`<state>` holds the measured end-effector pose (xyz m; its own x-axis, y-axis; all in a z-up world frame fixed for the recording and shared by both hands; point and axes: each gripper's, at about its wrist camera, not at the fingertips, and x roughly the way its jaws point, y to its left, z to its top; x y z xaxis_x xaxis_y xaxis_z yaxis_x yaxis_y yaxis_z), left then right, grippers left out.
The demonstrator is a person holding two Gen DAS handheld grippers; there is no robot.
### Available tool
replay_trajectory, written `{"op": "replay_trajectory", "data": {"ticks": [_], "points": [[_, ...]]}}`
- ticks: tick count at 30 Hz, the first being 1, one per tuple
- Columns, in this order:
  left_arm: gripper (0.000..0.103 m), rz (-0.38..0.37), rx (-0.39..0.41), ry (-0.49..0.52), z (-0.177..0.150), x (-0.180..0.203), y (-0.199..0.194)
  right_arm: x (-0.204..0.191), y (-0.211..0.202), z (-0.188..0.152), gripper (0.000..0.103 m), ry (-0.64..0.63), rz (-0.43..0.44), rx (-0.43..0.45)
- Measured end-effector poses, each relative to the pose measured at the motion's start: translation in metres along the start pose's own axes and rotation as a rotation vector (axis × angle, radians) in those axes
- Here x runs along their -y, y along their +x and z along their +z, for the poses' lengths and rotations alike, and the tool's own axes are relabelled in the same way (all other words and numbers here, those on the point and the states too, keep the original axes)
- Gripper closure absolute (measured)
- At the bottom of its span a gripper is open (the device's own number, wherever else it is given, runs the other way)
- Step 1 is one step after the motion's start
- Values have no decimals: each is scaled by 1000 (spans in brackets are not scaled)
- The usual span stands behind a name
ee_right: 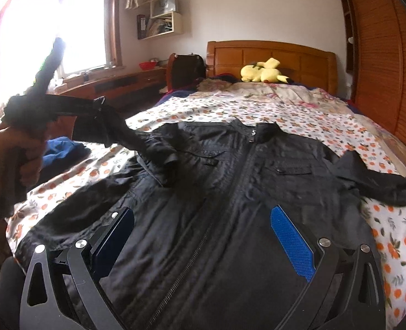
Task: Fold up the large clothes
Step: 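Fold the held sleeve across the jacket front with the left gripper, then open the left gripper and release the sleeve on the jacket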
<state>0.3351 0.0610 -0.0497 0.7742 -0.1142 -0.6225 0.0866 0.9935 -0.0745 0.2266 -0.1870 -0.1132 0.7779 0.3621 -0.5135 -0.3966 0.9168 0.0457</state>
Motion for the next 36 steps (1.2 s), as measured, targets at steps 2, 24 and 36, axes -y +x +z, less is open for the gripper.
{"op": "replay_trajectory", "data": {"ticks": [2,24,36], "points": [[86,-28,-3,10,-13,13,-5,-1,-5,1,7,-7,-9,2],[21,71,109,-15,-120,-48,-66,-81,24,7,16,-141,105,-112],[21,91,147,-74,-137,-103,-91,-164,91,-1,31,-262,241,-262]]}}
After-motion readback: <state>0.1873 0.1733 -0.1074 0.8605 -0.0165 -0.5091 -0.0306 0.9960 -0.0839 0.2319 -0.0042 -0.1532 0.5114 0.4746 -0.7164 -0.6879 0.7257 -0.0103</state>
